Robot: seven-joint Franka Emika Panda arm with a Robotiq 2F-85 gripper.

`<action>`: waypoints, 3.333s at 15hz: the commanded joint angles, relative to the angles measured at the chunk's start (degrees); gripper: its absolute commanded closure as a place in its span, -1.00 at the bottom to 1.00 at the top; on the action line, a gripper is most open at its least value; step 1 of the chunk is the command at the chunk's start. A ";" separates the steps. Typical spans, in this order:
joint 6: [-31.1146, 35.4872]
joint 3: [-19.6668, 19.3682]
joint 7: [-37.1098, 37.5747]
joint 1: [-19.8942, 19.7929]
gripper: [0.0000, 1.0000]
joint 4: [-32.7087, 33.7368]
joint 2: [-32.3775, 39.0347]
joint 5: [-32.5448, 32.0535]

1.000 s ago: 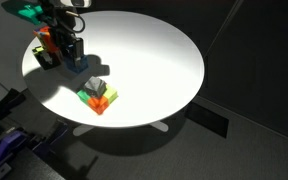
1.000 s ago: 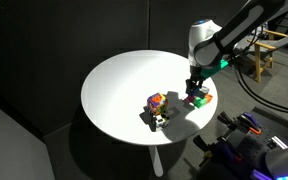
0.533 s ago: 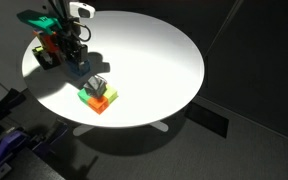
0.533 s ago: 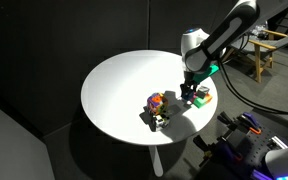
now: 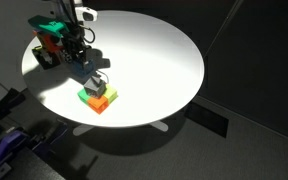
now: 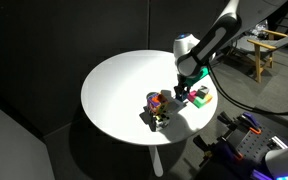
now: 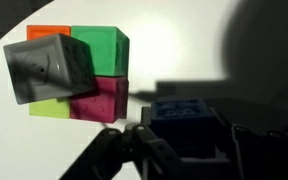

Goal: Pick up the blue block and put it on the table

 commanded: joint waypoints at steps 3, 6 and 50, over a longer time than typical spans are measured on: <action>2.20 -1.35 2.96 1.66 0.33 2.84 2.94 -0.02; 2.35 -1.14 2.84 1.38 -0.66 3.21 3.54 0.80; -12.06 1.37 -3.91 -3.42 -1.00 -27.36 -42.05 4.25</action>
